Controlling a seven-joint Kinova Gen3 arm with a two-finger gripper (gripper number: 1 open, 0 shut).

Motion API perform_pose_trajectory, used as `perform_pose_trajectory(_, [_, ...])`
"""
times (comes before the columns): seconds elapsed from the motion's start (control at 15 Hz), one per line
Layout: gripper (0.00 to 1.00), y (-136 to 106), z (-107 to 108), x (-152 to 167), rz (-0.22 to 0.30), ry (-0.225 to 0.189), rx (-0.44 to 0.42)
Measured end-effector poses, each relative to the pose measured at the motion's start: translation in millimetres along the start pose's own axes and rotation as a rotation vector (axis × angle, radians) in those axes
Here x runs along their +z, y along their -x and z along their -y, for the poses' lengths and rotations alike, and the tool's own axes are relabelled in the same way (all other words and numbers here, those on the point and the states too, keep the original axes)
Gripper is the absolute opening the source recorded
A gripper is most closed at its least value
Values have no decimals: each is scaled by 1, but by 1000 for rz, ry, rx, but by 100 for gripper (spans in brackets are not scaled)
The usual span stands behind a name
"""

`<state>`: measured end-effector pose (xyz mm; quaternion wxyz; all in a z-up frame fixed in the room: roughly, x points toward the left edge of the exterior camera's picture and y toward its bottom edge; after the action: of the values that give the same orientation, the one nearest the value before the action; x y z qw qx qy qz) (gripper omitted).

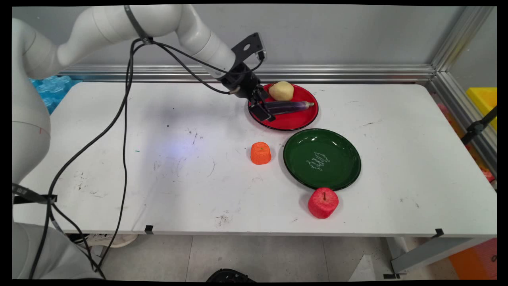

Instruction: Pick up the eggplant from the red plate

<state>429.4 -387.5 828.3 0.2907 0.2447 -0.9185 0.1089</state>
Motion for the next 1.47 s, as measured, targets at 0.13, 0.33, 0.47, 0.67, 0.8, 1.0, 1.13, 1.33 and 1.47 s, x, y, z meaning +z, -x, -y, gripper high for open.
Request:
perform_pose_trajectory(0.13, [100,-2,4,6,-8,1,0])
perform_pose_trajectory(0.33, [100,-5,10,13,-16,0,0])
perform_pose_trajectory(0.47, [100,-6,12,16,-20,-1,0])
perform_pose_trajectory(0.67, [100,-7,16,21,-26,-2,-2])
perform_pose_trajectory(0.8, [100,-7,18,24,-29,-2,-3])
perform_pose_trajectory(1.0, [100,-8,21,28,-33,-2,-6])
perform_pose_trajectory(1.13, [100,-8,22,30,-36,-3,-7])
perform_pose_trajectory(1.33, [100,-8,24,33,-39,-5,-9])
perform_pose_trajectory(1.47, [100,-8,25,34,-39,-6,-11])
